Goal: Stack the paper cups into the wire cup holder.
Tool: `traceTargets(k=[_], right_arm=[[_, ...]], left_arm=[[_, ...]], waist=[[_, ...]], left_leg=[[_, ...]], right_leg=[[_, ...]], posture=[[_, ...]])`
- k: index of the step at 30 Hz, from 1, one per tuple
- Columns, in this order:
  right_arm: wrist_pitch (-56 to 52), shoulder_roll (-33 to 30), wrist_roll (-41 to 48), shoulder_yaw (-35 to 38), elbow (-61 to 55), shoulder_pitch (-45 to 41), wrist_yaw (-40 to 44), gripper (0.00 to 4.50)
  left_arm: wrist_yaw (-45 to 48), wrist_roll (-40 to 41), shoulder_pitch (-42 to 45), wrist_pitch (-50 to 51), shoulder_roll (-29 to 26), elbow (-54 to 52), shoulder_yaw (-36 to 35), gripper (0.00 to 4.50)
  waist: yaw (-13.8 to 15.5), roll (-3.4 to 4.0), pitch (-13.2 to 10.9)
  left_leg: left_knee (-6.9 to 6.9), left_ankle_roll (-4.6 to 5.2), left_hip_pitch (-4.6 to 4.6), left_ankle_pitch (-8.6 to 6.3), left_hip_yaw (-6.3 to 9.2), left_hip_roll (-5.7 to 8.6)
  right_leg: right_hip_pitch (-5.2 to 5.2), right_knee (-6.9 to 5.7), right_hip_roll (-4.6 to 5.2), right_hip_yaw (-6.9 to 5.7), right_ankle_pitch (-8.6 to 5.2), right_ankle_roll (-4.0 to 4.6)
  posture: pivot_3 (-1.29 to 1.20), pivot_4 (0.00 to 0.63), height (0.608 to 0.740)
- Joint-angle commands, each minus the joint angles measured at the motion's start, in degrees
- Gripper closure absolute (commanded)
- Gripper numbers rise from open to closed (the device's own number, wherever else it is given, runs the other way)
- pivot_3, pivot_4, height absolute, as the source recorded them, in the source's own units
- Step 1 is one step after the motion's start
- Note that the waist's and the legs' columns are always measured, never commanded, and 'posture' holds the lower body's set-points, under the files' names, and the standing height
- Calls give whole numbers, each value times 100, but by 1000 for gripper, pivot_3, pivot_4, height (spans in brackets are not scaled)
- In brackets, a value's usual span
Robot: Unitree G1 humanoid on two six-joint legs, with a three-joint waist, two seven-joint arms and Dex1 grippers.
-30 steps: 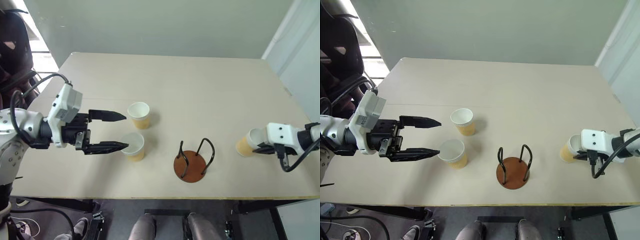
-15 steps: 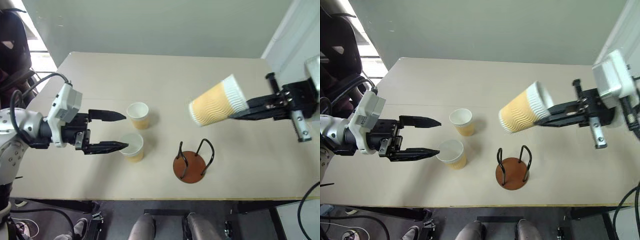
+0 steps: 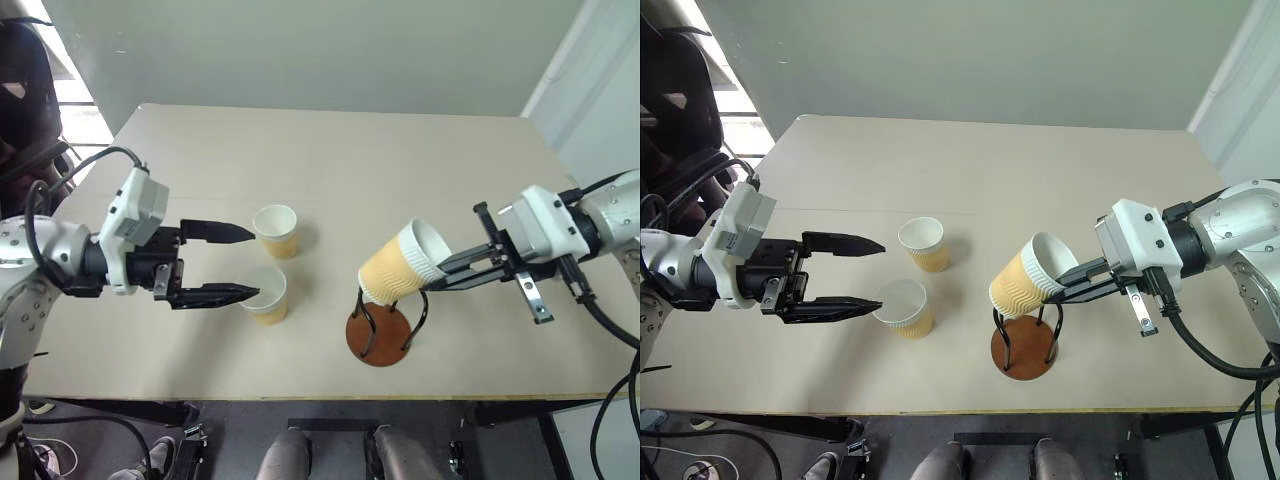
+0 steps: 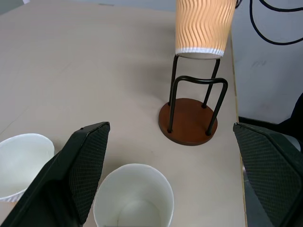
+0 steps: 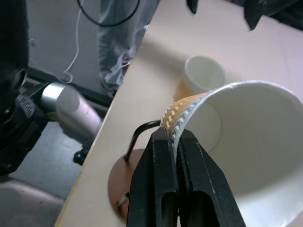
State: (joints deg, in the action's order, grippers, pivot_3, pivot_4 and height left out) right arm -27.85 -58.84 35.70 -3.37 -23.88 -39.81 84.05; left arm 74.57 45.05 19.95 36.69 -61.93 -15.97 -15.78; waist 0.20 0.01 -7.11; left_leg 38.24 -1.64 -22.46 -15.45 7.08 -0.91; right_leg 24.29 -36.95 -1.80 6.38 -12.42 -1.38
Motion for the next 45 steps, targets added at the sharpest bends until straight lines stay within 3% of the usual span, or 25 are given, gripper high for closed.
traceTargets(k=[1, 39, 42, 45], right_arm=[[35, -60, -3, 75, -209, 5, 20, 4488], [378, 59, -615, -258, 73, 258, 205, 4488], [347, 53, -572, -246, 68, 261, 222, 3890], [339, 42, -571, -229, 52, 282, 213, 2882]], left_arm=[[-17, 56, 17, -29, -68, -152, -205, 0], [-87, 119, -68, 7, -90, -246, -348, 0], [-93, 124, -71, -3, -96, -242, -344, 0], [-93, 132, -85, -10, -104, -247, -363, 0]], waist=[[1, 0, 0], [0, 0, 0], [1, 0, 0], [1, 0, 0]], left_leg=[[0, 0, 0, 0, 0, 0], [0, 0, 0, 0, 0, 0], [0, 0, 0, 0, 0, 0], [0, 0, 0, 0, 0, 0]], right_leg=[[0, 0, 0, 0, 0, 0], [-1, 0, 0, 0, 0, 1], [-1, 0, 0, 0, 0, 1], [-1, 0, 0, 0, -1, 2]], posture=[[0, 150, 740], [0, 150, 740], [0, 150, 740], [0, 150, 740]])
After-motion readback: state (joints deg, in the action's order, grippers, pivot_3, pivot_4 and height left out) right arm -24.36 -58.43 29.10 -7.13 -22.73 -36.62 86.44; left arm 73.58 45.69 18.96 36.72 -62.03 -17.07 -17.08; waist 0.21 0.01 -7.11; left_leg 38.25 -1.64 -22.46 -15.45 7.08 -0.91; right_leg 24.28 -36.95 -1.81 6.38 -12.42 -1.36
